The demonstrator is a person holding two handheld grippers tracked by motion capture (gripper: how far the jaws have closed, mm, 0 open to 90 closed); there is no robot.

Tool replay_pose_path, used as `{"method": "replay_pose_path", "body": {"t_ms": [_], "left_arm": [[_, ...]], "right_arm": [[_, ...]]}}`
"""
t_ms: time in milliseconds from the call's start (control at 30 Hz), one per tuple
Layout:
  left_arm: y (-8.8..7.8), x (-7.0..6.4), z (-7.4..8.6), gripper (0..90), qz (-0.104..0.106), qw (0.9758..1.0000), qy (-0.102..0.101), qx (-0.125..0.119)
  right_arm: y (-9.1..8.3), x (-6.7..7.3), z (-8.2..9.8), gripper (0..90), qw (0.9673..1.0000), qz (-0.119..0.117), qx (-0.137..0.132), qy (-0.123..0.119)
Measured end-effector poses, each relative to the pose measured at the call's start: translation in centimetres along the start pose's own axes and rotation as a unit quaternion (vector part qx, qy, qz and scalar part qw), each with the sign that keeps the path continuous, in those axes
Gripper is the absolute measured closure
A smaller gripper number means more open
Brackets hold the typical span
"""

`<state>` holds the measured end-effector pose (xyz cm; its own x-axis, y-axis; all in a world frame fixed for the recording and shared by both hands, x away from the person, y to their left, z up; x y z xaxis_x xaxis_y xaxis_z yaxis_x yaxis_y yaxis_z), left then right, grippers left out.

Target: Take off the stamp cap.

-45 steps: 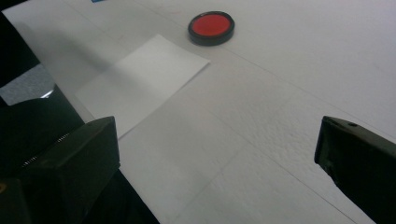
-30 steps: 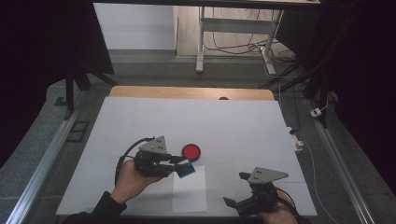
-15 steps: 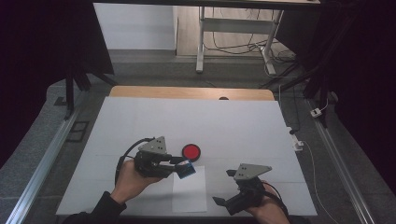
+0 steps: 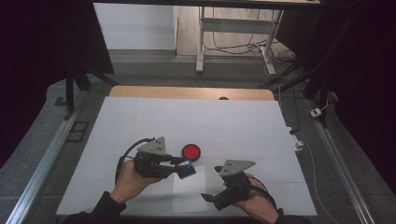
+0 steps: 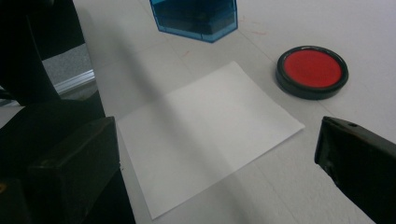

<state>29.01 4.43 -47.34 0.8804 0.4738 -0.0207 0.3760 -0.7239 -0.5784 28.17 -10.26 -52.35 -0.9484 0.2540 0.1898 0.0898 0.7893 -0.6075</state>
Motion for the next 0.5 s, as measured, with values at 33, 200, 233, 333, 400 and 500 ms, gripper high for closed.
{"method": "replay_pose_path", "body": {"t_ms": [33,200,233,333,400,500], "left_arm": [[0.0,0.0,0.0,70.5,0.001,1.0000,0.001,0.000],[0.0,-0.1,0.0,70.5,0.004,1.0000,0.004,-0.002],[0.0,-0.1,0.0,70.5,0.005,1.0000,0.005,-0.004],[-0.1,-0.2,-0.1,70.5,0.010,0.9999,0.007,-0.008],[-0.1,-0.2,-0.1,70.6,0.012,0.9998,0.009,-0.010],[-0.2,-0.3,-0.2,70.5,0.017,0.9997,0.013,-0.013]], "right_arm": [[0.1,0.0,-0.1,0.5,1.0000,-0.003,0.000,-0.002],[0.8,0.0,-0.6,0.4,0.9998,-0.020,-0.005,-0.007],[1.1,-0.1,-0.9,0.4,0.9996,-0.026,-0.006,-0.010],[1.5,-0.3,-1.1,0.5,0.9994,-0.034,-0.004,-0.011],[1.8,-0.3,-1.4,0.5,0.9991,-0.041,-0.008,-0.013],[2.2,-0.4,-2.0,0.5,0.9985,-0.049,-0.011,-0.020]]}}
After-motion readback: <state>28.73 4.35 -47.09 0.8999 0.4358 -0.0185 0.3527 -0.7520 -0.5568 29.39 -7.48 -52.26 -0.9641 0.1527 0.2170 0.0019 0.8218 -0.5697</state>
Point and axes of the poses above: each handheld gripper's, and its own axes: y roughly forward along the jaws, z roughly out of its underside, x roughly to its left, the point moved 9 cm from there along y, roughly forward along the jaws, and after that the axes turned 11 degrees about -z, right-handed, at the moved point
